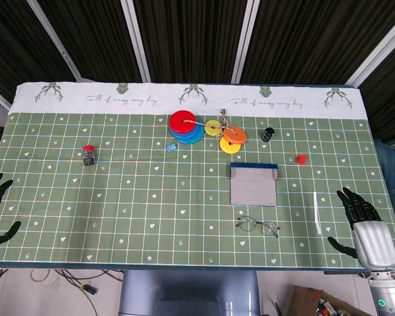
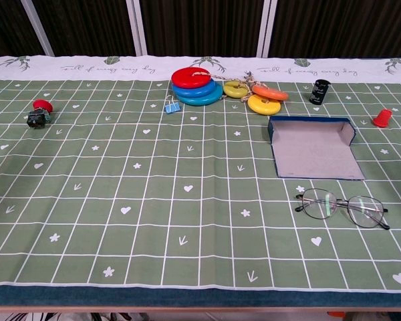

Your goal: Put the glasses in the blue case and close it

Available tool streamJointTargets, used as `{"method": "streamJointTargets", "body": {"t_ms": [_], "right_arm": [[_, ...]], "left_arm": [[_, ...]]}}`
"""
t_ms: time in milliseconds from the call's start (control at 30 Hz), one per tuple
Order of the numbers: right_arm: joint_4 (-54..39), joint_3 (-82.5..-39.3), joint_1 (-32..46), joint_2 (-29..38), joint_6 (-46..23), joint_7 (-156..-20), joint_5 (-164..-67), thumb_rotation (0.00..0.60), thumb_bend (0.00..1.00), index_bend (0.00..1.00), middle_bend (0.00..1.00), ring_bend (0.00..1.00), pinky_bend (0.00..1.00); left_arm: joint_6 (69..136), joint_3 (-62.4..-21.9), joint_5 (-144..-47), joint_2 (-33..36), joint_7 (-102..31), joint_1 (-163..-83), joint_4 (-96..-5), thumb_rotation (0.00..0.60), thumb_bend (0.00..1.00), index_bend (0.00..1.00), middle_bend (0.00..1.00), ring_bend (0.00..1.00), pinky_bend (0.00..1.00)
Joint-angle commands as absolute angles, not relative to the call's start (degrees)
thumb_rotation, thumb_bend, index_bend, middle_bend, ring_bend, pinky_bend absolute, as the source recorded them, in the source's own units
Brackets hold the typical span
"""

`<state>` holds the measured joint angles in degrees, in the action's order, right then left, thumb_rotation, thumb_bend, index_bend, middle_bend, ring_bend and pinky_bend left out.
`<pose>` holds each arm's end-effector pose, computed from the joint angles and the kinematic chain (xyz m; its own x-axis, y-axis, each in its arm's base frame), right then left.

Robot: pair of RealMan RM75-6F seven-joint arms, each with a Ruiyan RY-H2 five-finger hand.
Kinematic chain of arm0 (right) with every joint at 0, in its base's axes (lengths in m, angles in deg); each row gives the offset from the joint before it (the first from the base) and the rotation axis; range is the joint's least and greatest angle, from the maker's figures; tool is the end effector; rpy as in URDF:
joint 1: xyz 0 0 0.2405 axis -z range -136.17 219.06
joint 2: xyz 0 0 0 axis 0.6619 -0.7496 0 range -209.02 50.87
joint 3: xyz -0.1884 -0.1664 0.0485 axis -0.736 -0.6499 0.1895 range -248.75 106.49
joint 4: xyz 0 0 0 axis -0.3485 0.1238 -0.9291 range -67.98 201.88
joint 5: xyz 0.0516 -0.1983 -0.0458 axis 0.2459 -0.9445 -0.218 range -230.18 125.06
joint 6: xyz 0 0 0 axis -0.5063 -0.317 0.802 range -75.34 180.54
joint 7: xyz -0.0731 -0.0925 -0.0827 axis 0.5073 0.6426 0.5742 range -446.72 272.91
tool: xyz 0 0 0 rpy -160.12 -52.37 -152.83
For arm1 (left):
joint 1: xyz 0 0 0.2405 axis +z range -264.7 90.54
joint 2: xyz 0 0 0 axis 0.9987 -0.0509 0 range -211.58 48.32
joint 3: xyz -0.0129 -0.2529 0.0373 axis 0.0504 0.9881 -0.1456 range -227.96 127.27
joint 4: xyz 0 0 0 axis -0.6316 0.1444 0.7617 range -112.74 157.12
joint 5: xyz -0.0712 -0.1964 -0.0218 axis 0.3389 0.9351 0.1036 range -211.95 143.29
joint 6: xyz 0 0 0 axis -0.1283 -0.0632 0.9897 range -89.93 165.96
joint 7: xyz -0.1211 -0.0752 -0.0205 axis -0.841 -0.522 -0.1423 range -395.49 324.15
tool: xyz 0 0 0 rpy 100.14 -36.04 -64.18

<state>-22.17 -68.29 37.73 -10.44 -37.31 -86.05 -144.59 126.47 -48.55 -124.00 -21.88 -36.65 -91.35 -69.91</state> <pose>-0.2999 -0.1740 0.1442 0.3880 0.0739 0.9187 -0.9145 -0.0934 0.3937 -0.3083 0.1740 0.1853 0.4550 -0.0385 0.8897 0.8876 -0.0617 -0.4565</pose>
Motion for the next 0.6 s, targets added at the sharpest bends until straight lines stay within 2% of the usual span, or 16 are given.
{"method": "streamJointTargets", "body": {"t_ms": [33, 133, 300, 467, 600], "right_arm": [[-22.5, -68.3, 37.7, -10.1, -36.6, -86.0, -143.8, 0.6, 0.17, 0.01, 0.07, 0.12, 0.2], [-23.1, -69.0, 37.3, -9.2, -34.5, -86.7, -143.3, 0.6, 0.17, 0.02, 0.07, 0.12, 0.2], [-26.2, -69.4, 35.3, -9.0, -28.2, -92.2, -140.5, 0.6, 0.16, 0.14, 0.07, 0.12, 0.2], [-29.4, -67.6, 30.8, -10.2, -18.9, -98.0, -135.7, 0.6, 0.16, 0.25, 0.07, 0.12, 0.2], [-31.6, -64.7, 28.1, -10.0, -14.1, -99.6, -129.7, 0.6, 0.22, 0.32, 0.08, 0.12, 0.2]], "left_arm": [[126.0, -48.6, -123.8, -21.8, -36.3, -91.5, -69.9, 0.6, 0.24, 0.08, 0.0, 0.0, 0.0], [126.0, -48.5, -123.6, -21.8, -36.5, -91.5, -70.3, 0.6, 0.24, 0.08, 0.0, 0.0, 0.0], [125.9, -48.4, -123.3, -21.9, -37.0, -91.5, -70.2, 0.6, 0.23, 0.08, 0.0, 0.0, 0.0], [125.2, -48.3, -123.1, -21.9, -36.9, -91.9, -70.3, 0.6, 0.23, 0.08, 0.0, 0.0, 0.0], [125.1, -48.4, -123.1, -21.9, -36.7, -91.9, -70.4, 0.6, 0.23, 0.08, 0.0, 0.0, 0.0]]}}
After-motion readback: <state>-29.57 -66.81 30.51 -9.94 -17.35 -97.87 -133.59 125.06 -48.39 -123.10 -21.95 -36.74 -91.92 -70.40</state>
